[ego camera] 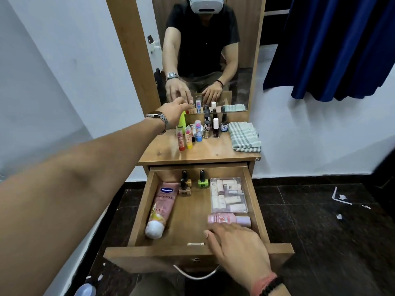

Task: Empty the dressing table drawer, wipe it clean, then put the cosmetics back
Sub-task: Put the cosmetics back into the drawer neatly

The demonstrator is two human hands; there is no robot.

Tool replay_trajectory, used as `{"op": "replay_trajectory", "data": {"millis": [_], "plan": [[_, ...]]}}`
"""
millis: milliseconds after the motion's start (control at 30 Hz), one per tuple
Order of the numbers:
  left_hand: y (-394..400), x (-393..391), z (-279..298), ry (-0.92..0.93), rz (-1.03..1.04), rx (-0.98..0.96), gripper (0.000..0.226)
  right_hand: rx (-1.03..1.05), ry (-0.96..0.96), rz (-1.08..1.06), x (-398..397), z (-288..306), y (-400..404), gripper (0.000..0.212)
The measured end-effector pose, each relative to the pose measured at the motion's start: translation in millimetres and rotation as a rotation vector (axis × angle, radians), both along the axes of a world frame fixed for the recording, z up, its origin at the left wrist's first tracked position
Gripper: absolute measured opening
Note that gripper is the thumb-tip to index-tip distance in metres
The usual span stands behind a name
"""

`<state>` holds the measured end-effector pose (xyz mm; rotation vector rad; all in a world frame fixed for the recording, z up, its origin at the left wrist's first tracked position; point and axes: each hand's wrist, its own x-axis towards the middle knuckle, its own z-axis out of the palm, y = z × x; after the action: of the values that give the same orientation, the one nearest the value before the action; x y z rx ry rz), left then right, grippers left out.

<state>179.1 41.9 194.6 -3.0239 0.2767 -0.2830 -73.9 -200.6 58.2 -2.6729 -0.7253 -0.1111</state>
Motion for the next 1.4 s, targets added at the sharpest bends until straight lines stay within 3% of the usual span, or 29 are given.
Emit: {"op": "replay_trajectory", "data": {"millis": [100,400,567,700,867,1133,1400], "plan": [[5.1,10.5,-2.7,-0.026,-0.03,0.078,0.057,0.01,0.0,-0.008,-0.4,-2.0,1.2,0.06],[26.0,-3.4,10.7,0.017,-0.028,0.065,0.036,-0.04,-0.059,-0.066,0.0,-8.3,2.9,0.046],[58.3,-36.3,26.8,-0.071,0.051,-0.032,0.04,-0.052,-0.099,-0.051,-3.1,-3.3,0.9,0.056],[72.9,-92.4,45.7,-0.182,-0.06,-0.153,0.034,-0.058,-0.109,-0.024,-4.1,-2.3,1.9,0.067],[28.2,-169.7,33.1,-0.023,-0.197,-0.21,0.037,-0.097,-0.107,-0.031,-6.5,1.6,1.6,0.07],[-50.2,-173.6,-54.4,0.152,-0.264,0.121,0.043,-0.131,-0.053,-0.065,-7.8,5.0,1.8,0.044],[-60.5,-144.7,-82.3,0.192,-0.223,0.195,0.044,-0.121,-0.042,-0.074,-6.3,5.7,2.9,0.044]]}}
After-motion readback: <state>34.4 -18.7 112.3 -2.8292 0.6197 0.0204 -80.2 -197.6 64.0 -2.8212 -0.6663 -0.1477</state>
